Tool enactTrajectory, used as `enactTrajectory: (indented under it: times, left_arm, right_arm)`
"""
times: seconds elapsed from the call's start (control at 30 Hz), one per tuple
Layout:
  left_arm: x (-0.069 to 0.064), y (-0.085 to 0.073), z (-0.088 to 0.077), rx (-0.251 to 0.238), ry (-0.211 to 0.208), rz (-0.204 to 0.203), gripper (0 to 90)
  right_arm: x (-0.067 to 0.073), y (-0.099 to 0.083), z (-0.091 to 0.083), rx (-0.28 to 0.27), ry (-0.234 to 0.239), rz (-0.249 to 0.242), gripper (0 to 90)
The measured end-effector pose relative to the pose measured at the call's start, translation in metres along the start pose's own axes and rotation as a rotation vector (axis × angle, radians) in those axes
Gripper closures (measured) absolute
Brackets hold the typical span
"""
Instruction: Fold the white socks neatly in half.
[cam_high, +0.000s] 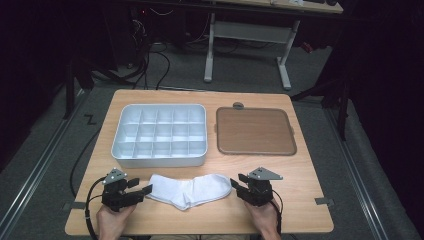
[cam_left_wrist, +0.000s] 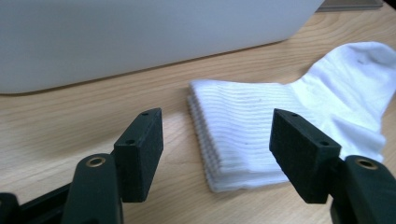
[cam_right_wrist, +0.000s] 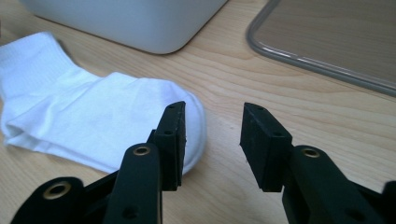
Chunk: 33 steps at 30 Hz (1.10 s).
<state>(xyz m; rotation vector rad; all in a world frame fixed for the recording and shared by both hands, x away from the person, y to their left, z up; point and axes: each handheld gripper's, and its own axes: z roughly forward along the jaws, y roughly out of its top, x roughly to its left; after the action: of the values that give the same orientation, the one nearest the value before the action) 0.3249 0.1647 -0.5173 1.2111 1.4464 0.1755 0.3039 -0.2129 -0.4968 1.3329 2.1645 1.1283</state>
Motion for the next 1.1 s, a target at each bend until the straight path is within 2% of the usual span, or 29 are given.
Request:
enactTrajectory:
  times: [0.2, 0.37, 0.63, 0.7, 0.87, 1.1]
  left_arm:
    - [-0.002, -0.004, 0.004, 0.014, 0.019, 0.004, 36.3]
    - [-0.002, -0.008, 0.006, 0.001, 0.024, 0.008, 39.7]
    - [-0.004, -0.014, 0.010, 0.020, 0.034, 0.026, 41.8]
    - [-0.004, -0.016, 0.011, 0.030, 0.036, 0.038, 43.5]
    - [-0.004, -0.017, 0.011, 0.031, 0.031, 0.031, 48.5]
    - [-0.004, -0.021, 0.013, 0.054, 0.045, 0.058, 54.0]
  right_arm:
    - [0.006, 0.000, 0.008, 0.021, 0.025, -0.010, 62.4]
    - [0.008, -0.003, 0.015, 0.042, 0.022, -0.008, 62.2]
    - [0.006, -0.006, 0.021, 0.061, 0.020, -0.005, 62.0]
    - [0.007, -0.007, 0.023, 0.066, 0.021, -0.003, 62.0]
    - [0.007, -0.007, 0.025, 0.073, 0.027, 0.005, 62.1]
    - [0.006, -0.009, 0.028, 0.092, 0.038, 0.009, 65.4]
